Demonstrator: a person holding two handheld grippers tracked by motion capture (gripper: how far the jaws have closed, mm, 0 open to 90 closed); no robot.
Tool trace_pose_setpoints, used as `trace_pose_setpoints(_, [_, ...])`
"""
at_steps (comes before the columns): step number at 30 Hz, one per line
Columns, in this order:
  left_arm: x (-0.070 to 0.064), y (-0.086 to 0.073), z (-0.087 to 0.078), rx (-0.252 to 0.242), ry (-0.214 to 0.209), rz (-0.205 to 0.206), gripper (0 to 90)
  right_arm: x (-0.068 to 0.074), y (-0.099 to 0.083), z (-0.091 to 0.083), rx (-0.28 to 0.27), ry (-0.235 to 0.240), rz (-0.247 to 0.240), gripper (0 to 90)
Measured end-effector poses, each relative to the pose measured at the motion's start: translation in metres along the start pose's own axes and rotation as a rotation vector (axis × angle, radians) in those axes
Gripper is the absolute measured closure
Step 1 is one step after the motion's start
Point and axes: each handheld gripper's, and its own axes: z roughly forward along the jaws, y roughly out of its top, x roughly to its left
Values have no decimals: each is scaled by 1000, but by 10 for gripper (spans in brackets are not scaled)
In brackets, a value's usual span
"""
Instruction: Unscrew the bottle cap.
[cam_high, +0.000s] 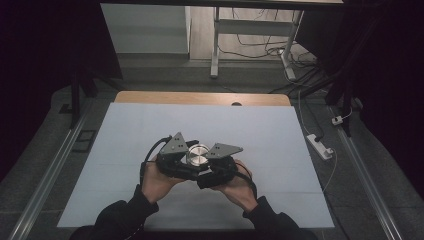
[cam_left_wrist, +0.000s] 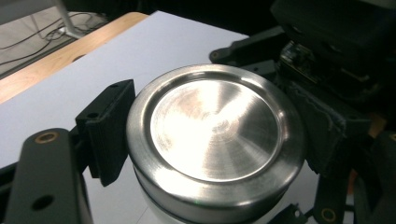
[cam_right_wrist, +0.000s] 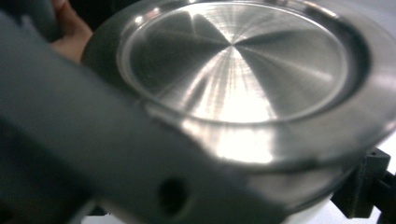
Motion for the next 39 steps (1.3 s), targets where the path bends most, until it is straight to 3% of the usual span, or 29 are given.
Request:
trace_pose_setpoints(6, [2,-2,3,4,-8,-54,200,-1,-1,1,2,-14,14,147])
trace_pose_setpoints(9, [6,-2,3,8,-40,-49,185,-3,-3,2,-5,1,27,147])
trace_pose_setpoints(12, [20,1,-6,-27,-121,-75,83,-4,-3,0,-18,14,28,147])
trace_pose_setpoints(13, [20,1,-6,-27,-121,-75,57,-4,-3,0,-18,14,28,147])
trace_pose_setpoints(16, [36,3,-19,-50,-208,-78,46,-8,-2,-4,-20,55,8,147])
trace_pose_setpoints(17, [43,2,-28,-53,-310,-12,55,-9,-2,-4,-17,79,-5,147])
trace_pose_setpoints(18, [43,2,-28,-53,-310,-12,54,-8,-2,-4,-14,101,-13,147])
trace_pose_setpoints(20, [43,1,-32,-20,-388,91,72,-7,-2,-4,-6,171,-38,147])
trace_pose_setpoints(21, [41,0,-33,4,-414,144,72,-7,-2,-4,-6,171,-38,147])
trace_pose_setpoints(22, [38,0,-32,34,-427,195,80,-5,-2,-3,-5,202,-44,147])
trace_pose_setpoints(23, [34,-1,-31,58,-424,232,75,-1,-1,-1,-2,255,-78,147])
trace_pose_setpoints(24, [31,-1,-29,78,-424,261,75,-1,-1,-1,-2,255,-78,147])
trace_pose_setpoints(25, [30,-2,-28,90,-436,280,94,5,-1,-1,7,288,-109,147])
trace_pose_setpoints(30, [27,-5,-25,102,-473,308,178,13,0,-1,9,338,-153,147])
trace_pose_setpoints(32, [27,-6,-25,84,-476,300,185,13,0,-2,8,340,-156,147])
trace_pose_setpoints(33, [27,-6,-24,78,-463,292,186,12,1,-2,6,327,-147,147])
trace_pose_setpoints(34, [28,-6,-21,69,-426,256,187,11,1,-3,11,309,-138,147])
trace_pose_setpoints(35, [28,-6,-21,69,-426,256,188,11,1,-3,11,309,-138,147])
trace_pose_setpoints(36, [28,-6,-17,60,-369,209,189,7,0,-2,8,265,-110,147])
trace_pose_setpoints(37, [28,-6,-17,60,-369,209,189,5,0,-1,8,239,-95,147])
trace_pose_setpoints(38, [27,-6,-14,56,-339,186,189,5,0,-1,8,239,-95,147])
trace_pose_setpoints(39, [26,-6,-11,51,-308,163,190,0,-1,0,8,188,-64,147])
